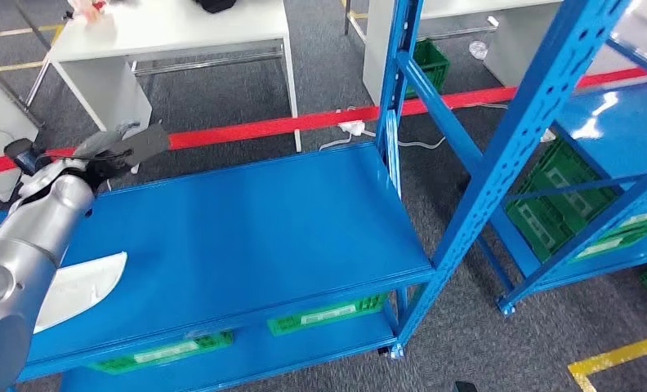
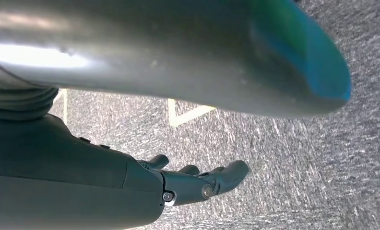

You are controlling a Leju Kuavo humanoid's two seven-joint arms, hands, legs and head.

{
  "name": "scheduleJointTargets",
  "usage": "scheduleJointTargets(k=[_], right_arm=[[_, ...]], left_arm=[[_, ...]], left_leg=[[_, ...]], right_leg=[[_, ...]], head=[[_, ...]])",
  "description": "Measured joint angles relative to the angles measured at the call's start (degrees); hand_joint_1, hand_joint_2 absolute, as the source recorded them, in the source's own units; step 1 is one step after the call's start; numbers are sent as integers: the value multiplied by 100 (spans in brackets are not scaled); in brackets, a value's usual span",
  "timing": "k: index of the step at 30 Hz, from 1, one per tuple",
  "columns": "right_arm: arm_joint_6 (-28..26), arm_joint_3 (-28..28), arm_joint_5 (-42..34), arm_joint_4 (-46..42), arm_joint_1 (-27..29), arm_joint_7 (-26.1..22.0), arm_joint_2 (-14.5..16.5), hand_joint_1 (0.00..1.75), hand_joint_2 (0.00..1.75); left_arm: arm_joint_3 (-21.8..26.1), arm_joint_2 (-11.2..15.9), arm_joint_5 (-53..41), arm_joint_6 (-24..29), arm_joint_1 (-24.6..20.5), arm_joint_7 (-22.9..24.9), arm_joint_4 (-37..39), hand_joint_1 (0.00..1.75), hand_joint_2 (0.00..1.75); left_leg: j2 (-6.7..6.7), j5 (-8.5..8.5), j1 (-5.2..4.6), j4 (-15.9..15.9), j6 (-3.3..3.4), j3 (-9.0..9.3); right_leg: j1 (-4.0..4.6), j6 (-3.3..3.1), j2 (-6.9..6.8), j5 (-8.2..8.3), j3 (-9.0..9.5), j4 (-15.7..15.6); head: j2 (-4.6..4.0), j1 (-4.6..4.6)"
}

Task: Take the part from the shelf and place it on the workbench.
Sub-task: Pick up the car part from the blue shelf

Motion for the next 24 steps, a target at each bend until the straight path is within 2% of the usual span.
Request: scheduleJointTargets(k=[2,3,4,6,7,8,9,11,12,13,14,15,17,18,19,20,22,23,24], right_arm=[[-1,-4,1,1,-3,3,0,0,0],[-1,-7,3,1,-3,3,0,0,0],[-1,-12,7,1,0,3,0,0,0],[-1,-26,14,1,7,3,0,0,0],[-1,-32,16,1,9,3,0,0,0],[-1,-37,17,1,10,3,0,0,0],[-1,-39,17,1,10,3,0,0,0],[-1,-40,17,1,8,3,1,0,0],[-1,-41,17,1,7,3,4,0,0],[-1,-41,17,1,7,2,7,0,0],[-1,-41,17,1,7,2,10,0,0],[-1,-41,17,1,10,2,13,0,0],[-5,-43,17,1,14,3,12,0,0],[-8,-44,17,1,16,4,12,0,0],[-13,-45,18,1,15,4,13,0,0],[-16,-46,19,1,15,5,13,0,0],[-27,-49,20,1,17,5,15,0,0],[-32,-51,21,1,18,6,15,0,0],[-36,-53,22,1,19,7,15,0,0]], left_arm=[[-1,-2,0,5,9,-11,6,0,0],[-1,3,0,7,15,-15,11,0,0],[0,8,0,8,17,-19,15,0,0],[0,11,1,11,23,-25,22,0,0],[0,12,1,13,33,-26,28,0,0],[-1,13,1,14,44,-26,33,0,0],[-1,13,1,15,53,-27,36,0,0],[-1,12,2,20,50,-29,30,0,0],[-1,10,2,23,42,-33,17,0,0],[0,9,2,28,35,-35,4,0,0],[0,9,2,32,27,-38,-7,0,0],[0,9,2,39,24,-40,-15,0,0],[-1,4,-3,64,19,-43,-17,0,0],[-1,-6,-20,82,18,-41,-17,0,0],[-2,-16,-53,102,17,-20,-18,0,0],[-6,-26,-102,115,18,27,-16,0,0],[-22,-28,-207,130,32,155,-4,0,0],[-35,-28,-243,130,43,213,6,0,0],[-46,-28,-264,130,53,249,13,0,0]], left_leg=[[-11,-30,22,39,-71,-50],[-10,-156,31,157,-87,-104],[-9,-364,30,390,-93,-191],[-9,-855,7,1086,-79,-398],[-10,-1005,-8,1379,-65,-455],[-10,-1045,-23,1516,-40,-434],[-11,-985,-42,1467,-5,-321],[-15,-756,-98,877,100,146],[-12,-710,-131,510,141,402],[-9,-698,-163,227,164,577],[-4,-725,-190,53,181,671],[2,-728,-208,-7,191,685],[11,-633,-203,-75,260,664],[14,-568,-190,-119,301,661],[18,-497,-173,-161,335,646],[22,-445,-167,-179,357,621],[22,-379,-172,-171,378,526],[22,-361,-176,-156,377,486],[22,-348,-177,-137,372,454]], right_leg=[[2,-128,-2,15,-59,8],[7,-186,-5,52,-97,3],[15,-236,-8,94,-140,-3],[50,-294,-9,175,-239,-3],[72,-311,-9,216,-291,-3],[95,-321,-10,258,-343,-3],[116,-326,-10,302,-394,-2],[144,-323,-10,378,-479,-2],[154,-307,-10,415,-510,-3],[158,-282,-13,447,-525,-10],[154,-249,-18,481,-529,-24],[150,-208,-23,518,-523,-51],[142,-128,-29,577,-511,-105],[145,-102,-33,533,-539,-67],[150,-83,-37,398,-618,101],[148,-75,-42,191,-742,393],[155,-55,-46,-227,-1011,1131],[157,-49,-47,-311,-1056,1343],[158,-50,-48,-294,-994,1350]], head=[[1,-4],[1,-4],[1,-7],[1,-9],[1,-8],[1,-8],[1,-8],[1,-7],[1,-5],[0,-5],[0,-8],[0,-9],[1,-18],[1,-14],[1,-13],[1,-9],[1,-7],[1,-6],[1,-6]])
